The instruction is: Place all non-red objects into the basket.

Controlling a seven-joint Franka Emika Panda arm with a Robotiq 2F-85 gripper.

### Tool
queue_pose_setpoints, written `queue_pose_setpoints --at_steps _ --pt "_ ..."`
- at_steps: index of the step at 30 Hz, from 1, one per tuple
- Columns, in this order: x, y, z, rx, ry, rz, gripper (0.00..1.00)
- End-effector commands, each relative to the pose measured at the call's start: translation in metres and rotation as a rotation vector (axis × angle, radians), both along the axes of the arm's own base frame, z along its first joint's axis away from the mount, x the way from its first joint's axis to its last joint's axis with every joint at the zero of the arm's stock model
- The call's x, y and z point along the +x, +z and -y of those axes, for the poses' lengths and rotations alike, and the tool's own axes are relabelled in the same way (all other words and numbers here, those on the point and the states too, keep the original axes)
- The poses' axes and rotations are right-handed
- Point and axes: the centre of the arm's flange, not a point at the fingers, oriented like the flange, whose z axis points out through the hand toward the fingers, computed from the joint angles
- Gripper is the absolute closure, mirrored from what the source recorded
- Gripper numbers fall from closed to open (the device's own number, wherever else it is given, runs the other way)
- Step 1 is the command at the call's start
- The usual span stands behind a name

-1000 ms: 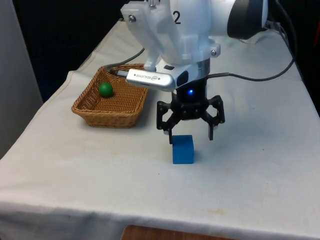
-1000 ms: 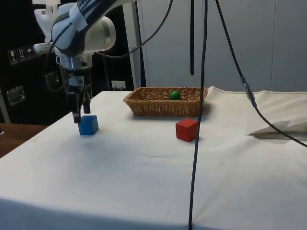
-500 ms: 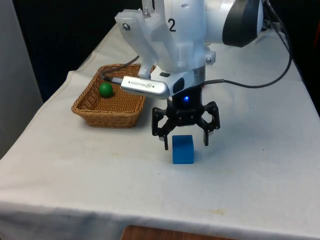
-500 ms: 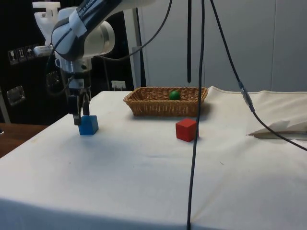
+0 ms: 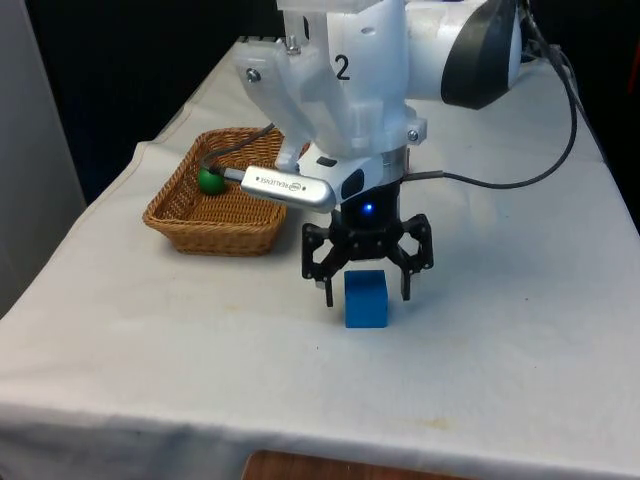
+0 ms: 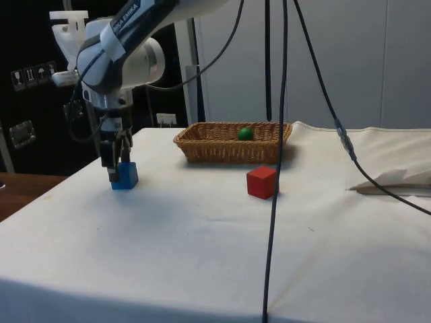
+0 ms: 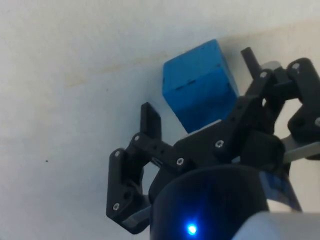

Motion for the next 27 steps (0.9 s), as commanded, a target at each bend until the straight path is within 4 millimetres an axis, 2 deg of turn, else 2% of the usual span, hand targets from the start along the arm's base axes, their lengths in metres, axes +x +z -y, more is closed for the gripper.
queue_pose_setpoints --at_steps 1,2,3,8,9,16,20,21,22,27 --pt "0.0 -0.001 0.0 -0.001 -0.002 0.001 0.19" --pt "0.001 -0.002 0.002 -0.004 -0.011 0.001 0.19" --pt "0.001 -0.003 0.002 -0.006 -0.014 0.001 0.42" --pt "0.001 -0.004 0.002 -0.007 -0.019 0.0 0.97" --pt "0.001 -0.004 0.003 -0.008 -0.019 0.0 0.99" --pt "0.002 -0.004 0.003 -0.008 -0.022 0.0 0.98" --pt "0.002 0.011 0.005 -0.005 -0.039 0.004 0.98" --pt "0.003 0.007 0.006 -0.008 -0.036 0.009 0.98" --pt "0.003 0.018 0.007 -0.004 -0.049 0.005 0.98" --pt "0.003 0.031 0.012 -0.002 -0.068 0.006 0.98"
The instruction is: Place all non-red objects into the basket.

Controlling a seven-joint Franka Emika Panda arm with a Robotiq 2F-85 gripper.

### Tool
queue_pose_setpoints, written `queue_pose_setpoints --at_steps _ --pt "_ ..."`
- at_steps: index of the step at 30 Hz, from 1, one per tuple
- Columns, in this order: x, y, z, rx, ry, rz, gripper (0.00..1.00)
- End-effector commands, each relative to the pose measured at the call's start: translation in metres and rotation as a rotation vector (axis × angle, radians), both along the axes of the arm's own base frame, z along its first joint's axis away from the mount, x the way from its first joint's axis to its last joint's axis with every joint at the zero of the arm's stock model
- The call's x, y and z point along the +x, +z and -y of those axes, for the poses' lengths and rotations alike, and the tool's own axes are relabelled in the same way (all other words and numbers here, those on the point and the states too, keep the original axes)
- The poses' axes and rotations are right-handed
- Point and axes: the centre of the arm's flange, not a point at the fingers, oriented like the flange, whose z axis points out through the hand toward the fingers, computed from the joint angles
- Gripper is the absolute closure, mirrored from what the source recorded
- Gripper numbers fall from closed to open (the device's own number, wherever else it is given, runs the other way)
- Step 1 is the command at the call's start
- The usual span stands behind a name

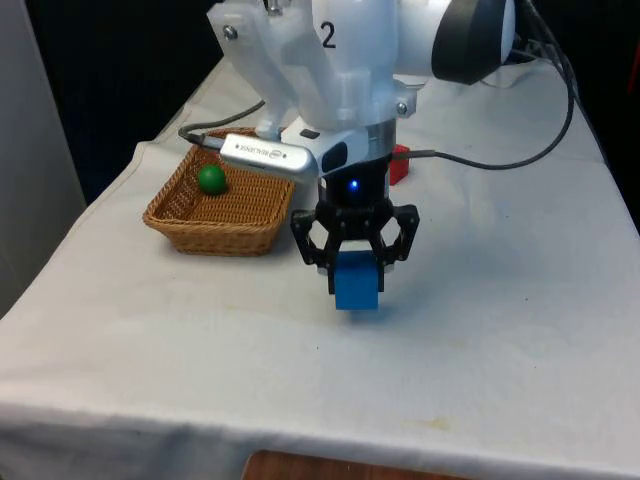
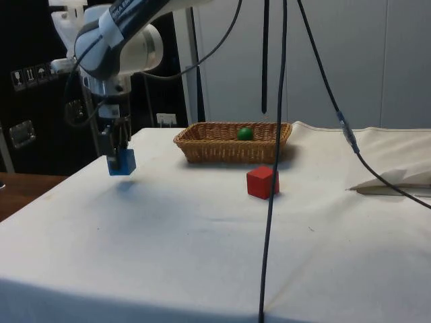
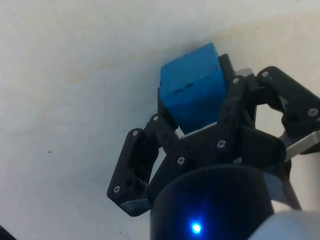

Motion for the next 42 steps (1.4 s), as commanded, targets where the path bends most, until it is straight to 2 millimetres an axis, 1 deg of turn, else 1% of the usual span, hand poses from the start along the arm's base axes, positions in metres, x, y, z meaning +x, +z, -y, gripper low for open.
queue_pose_setpoints --at_steps 1,2,3,4,8,9,10,16,17,18,19,26,27,28,32,33,34,38,42 --pt "-0.001 0.006 0.003 -0.002 -0.01 -0.001 0.98" --pt "-0.001 0.009 0.004 -0.001 -0.014 -0.001 0.98" --pt "0.0 0.008 0.004 -0.001 -0.01 0.001 0.98" --pt "-0.001 0.015 0.007 -0.002 -0.02 0.001 0.98" --pt "-0.002 0.025 0.016 -0.003 -0.031 0.001 0.98" --pt "-0.003 0.027 0.018 -0.004 -0.033 0.001 0.98" --pt "-0.001 0.025 0.016 -0.003 -0.029 0.001 0.98" --pt "-0.005 0.038 0.027 -0.01 -0.045 0.006 0.98" --pt "-0.006 0.042 0.031 -0.012 -0.052 0.008 0.98" --pt "-0.005 0.04 0.03 -0.011 -0.049 0.008 0.98" --pt "-0.006 0.044 0.033 -0.013 -0.053 0.009 0.98" --pt "-0.01 0.056 0.048 -0.024 -0.07 0.016 0.98" --pt "-0.008 0.053 0.045 -0.021 -0.068 0.013 0.98" --pt "-0.011 0.058 0.05 -0.025 -0.071 0.016 0.98" --pt "-0.016 0.065 0.058 -0.027 -0.08 0.018 0.98" --pt "-0.017 0.067 0.059 -0.026 -0.081 0.02 0.98" --pt "-0.015 0.063 0.058 -0.023 -0.08 0.015 0.98" --pt "-0.024 0.074 0.068 -0.025 -0.089 0.019 0.98" --pt "-0.03 0.079 0.075 -0.025 -0.091 0.02 0.98"
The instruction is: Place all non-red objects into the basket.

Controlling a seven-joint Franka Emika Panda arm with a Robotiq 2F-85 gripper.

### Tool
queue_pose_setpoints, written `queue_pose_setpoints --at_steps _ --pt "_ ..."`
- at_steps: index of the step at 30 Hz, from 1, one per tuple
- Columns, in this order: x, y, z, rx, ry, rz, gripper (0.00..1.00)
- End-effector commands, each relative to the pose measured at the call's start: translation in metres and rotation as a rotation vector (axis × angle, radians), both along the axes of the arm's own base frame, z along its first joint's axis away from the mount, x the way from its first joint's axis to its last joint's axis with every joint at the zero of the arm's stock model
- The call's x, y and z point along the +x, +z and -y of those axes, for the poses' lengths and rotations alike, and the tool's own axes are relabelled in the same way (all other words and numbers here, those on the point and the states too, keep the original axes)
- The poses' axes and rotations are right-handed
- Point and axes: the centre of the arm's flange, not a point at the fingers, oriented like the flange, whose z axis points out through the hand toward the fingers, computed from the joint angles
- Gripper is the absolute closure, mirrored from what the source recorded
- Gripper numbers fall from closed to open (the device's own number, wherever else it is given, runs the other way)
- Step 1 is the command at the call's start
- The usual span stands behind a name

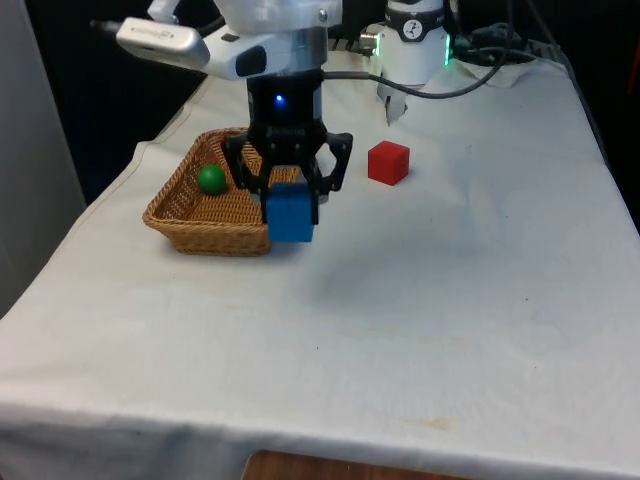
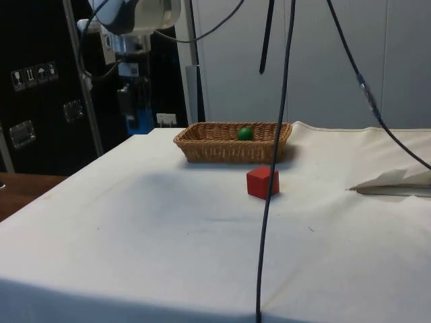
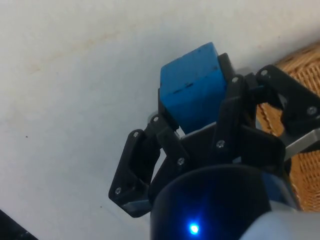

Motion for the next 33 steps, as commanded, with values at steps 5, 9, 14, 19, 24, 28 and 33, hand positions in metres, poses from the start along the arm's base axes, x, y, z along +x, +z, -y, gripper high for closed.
queue_pose_setpoints --at_steps 5,9,14,19,24,28,33 --pt "-0.009 0.008 0.011 -0.006 0.001 0.004 0.98" --pt "-0.019 0.014 0.023 -0.005 -0.001 0.005 0.98" --pt "-0.029 0.017 0.032 -0.002 -0.002 0.002 0.98" --pt "-0.04 0.02 0.044 0.001 -0.003 0.0 0.98" --pt "-0.051 0.023 0.056 0.004 -0.005 -0.002 0.98" --pt "-0.063 0.023 0.066 0.006 -0.004 -0.006 0.98" --pt "-0.072 0.022 0.074 0.006 -0.003 -0.007 0.98"
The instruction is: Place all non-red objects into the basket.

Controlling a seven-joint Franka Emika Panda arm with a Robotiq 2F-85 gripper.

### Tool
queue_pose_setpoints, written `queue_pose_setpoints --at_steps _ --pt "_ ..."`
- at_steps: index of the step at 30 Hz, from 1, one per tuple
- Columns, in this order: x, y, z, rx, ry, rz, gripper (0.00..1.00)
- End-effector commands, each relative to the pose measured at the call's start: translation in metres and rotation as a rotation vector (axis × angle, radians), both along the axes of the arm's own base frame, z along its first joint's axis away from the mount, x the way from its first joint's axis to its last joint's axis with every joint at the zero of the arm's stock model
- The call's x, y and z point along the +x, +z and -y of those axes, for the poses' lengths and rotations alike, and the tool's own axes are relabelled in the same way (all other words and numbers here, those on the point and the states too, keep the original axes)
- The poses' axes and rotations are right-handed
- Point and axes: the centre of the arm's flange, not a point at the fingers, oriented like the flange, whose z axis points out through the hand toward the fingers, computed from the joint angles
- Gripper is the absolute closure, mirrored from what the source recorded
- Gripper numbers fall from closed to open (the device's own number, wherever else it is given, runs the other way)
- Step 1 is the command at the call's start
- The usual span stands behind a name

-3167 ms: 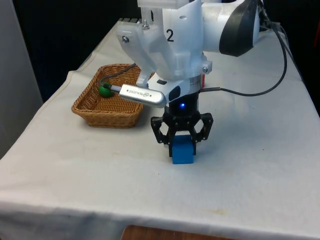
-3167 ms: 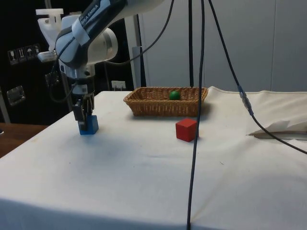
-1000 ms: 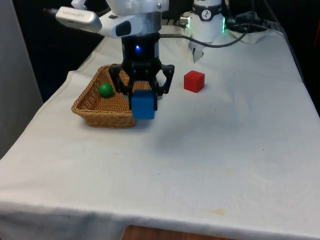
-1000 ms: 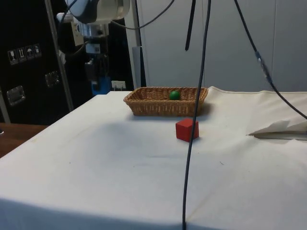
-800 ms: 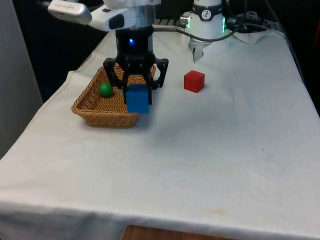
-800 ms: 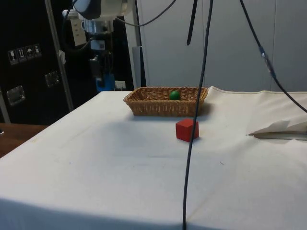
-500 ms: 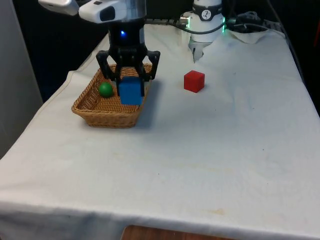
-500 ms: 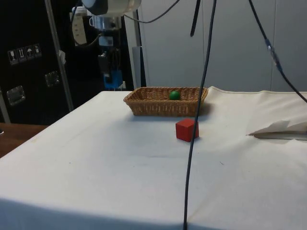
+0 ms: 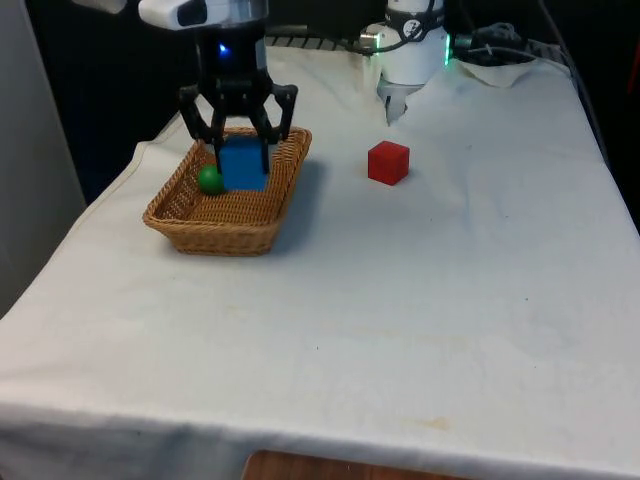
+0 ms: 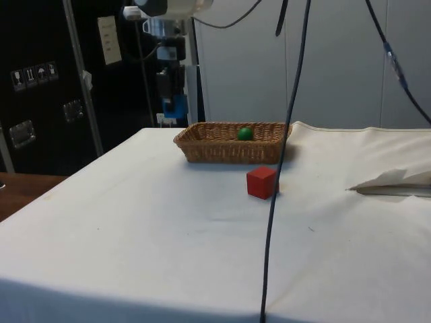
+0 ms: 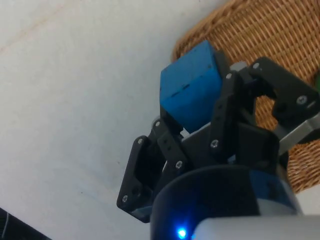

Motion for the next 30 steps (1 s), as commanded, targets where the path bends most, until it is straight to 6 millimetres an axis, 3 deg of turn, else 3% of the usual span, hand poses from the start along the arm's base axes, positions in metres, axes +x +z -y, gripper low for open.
queue_pose_setpoints --at_steps 1,15,16,21,30 --pt "-0.006 0.002 0.004 -0.008 0.001 0.008 0.98" --pt "-0.045 -0.013 0.03 -0.007 -0.002 0.002 0.98" --pt "-0.041 -0.011 0.028 0.0 -0.003 -0.007 0.98" --pt "-0.06 -0.027 0.035 -0.009 -0.005 -0.003 0.98" --pt "-0.078 -0.05 0.041 -0.011 -0.008 -0.02 0.98"
